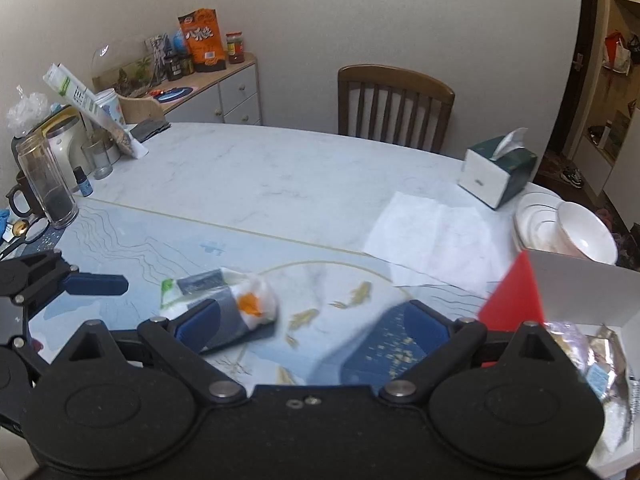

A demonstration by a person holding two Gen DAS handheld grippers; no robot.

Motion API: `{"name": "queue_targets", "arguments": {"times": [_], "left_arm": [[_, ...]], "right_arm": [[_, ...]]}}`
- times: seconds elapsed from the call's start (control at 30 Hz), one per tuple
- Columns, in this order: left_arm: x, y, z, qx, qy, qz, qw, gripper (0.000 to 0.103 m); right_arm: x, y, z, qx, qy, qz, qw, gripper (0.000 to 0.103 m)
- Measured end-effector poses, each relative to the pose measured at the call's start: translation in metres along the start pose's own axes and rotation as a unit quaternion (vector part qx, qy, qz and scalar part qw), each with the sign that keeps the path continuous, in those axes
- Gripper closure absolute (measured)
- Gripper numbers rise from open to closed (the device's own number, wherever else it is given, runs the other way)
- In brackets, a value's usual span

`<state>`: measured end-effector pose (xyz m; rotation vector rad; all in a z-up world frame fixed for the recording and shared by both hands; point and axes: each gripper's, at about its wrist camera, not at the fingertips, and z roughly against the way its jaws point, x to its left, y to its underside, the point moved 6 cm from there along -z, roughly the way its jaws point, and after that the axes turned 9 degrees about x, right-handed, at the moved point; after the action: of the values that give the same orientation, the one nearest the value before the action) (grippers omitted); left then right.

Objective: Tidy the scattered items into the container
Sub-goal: 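Withdraw both tools from the box toward the paper-towel pack and pink tray, then grasp the white-green paper-towel pack with the right tool while the left tool grasps the pink ribbed tray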

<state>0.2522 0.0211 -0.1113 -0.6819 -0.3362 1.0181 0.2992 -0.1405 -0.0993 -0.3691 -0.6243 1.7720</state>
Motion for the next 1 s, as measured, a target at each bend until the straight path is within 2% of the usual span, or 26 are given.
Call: {"name": "queue_targets", "arguments": {"times": [0.2,0.4,0.7,0.87,1.0], "left_arm": [[0.029,0.020,-0.004,0.011,-0.012,0.014,0.9998,0.003],[0.041,0.033,-0.014,0.022,-0.015,0.019,0.9994,0.003],[0.043,0.038,-0.030,0.025,-0.021,-0.006,0.9994,0.003],[0.041,0.040,-0.035,0.029,-0.019,-0.014,0.9993,0.003],[0.042,0.040,-0.039,0.029,-0.020,-0.017,0.9992,0.003]], "right_arm": [[0.022,-0.009,-0.022,0.015,0.003,0.004,1.000,0.005],[0.038,-0.020,-0.041,0.023,0.018,0.013,0.999,0.005],[0.055,-0.031,-0.078,0.048,0.028,-0.002,0.998,0.005],[0.062,-0.045,-0.092,0.046,0.036,-0.007,0.998,0.005],[0.063,-0.044,-0.108,0.064,0.041,-0.013,0.997,0.005]]}}
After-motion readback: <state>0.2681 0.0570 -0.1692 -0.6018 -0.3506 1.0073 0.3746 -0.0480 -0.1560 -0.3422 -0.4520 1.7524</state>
